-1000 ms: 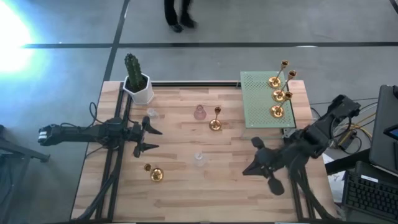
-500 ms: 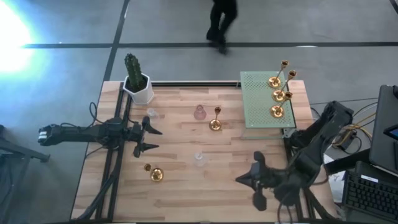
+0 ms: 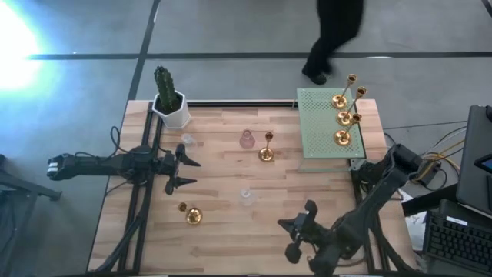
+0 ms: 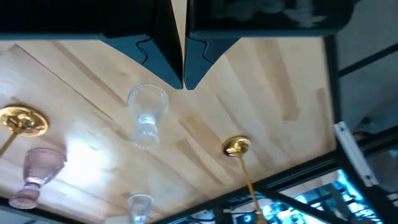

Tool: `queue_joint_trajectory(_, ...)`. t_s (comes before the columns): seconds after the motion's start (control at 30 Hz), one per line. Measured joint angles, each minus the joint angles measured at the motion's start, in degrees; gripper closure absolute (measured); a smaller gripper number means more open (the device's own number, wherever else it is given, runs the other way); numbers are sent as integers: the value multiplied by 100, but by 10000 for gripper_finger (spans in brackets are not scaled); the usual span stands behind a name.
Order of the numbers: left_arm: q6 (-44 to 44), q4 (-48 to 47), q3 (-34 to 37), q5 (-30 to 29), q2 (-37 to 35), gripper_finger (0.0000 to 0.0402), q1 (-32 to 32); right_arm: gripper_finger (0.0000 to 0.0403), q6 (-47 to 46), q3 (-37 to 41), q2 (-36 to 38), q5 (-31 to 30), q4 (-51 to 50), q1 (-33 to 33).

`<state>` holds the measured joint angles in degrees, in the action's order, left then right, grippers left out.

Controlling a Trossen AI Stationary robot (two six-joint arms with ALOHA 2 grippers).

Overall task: Pick & Place candle stick holders
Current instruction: Put the bottom transparent glass candle holder on the shelf

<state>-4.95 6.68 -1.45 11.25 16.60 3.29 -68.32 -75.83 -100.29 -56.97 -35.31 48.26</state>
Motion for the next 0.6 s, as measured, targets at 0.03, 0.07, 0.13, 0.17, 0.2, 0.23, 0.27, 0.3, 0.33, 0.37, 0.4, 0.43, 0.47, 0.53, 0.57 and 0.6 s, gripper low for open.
queue_joint_trajectory(0.03, -2, 1, 0, 1, -1, 108, 0, 392, -48, 0, -109, -61, 13, -9)
queue_joint_trajectory(0.07, -2, 0, 0, 1, -1, 108, 0, 392, -89, 0, -208, -93, 11, -23)
queue_joint_trajectory(0.13, 0, 2, 0, 1, -1, 108, 0, 392, -164, 0, -406, -183, 13, -32)
queue_joint_trajectory(0.17, -2, 4, -1, 1, -1, 108, 1, 392, -189, 0, -509, -216, 13, -62)
queue_joint_trajectory(0.2, 0, 4, 0, 0, -2, 108, 2, 392, -219, 0, -611, -235, 17, -87)
queue_joint_trajectory(0.23, -1, 5, 0, 0, 0, 108, 0, 392, -261, 0, -703, -281, 13, -109)
queue_joint_trajectory(0.27, -2, 9, 0, 0, -2, 108, 0, 392, -325, 0, -800, -301, 16, -138)
queue_joint_trajectory(0.3, -2, 14, 0, 2, 0, 108, 0, 392, -398, -2, -905, -308, 43, -180)
queue_joint_trajectory(0.33, -2, 18, 0, 0, -1, 108, 0, 392, -490, -16, -1005, -310, 47, -218)
queue_joint_trajectory(0.37, -1, 20, 0, 2, 0, 108, 0, 392, -551, -39, -1117, -318, 52, -254)
queue_joint_trajectory(0.4, 0, 20, 0, 0, -2, 108, 0, 392, -568, -57, -1230, -322, 87, -293)
queue_joint_trajectory(0.43, 0, 20, 0, 2, 0, 108, 0, 392, -572, -72, -1333, -324, 151, -333)
queue_joint_trajectory(0.47, 0, 19, 0, 0, 0, 108, 2, 392, -574, -92, -1434, -322, 200, -384)
queue_joint_trajectory(0.53, 0, 20, 0, 0, 0, 108, 0, 392, -572, -151, -1625, -322, 277, -464)
queue_joint_trajectory(0.57, -1, 19, 0, 1, 0, 108, 0, 392, -573, -185, -1714, -324, 307, -507)
queue_joint_trajectory(0.6, -2, 17, 0, 0, 0, 108, 1, 392, -575, -222, -1794, -323, 321, -549)
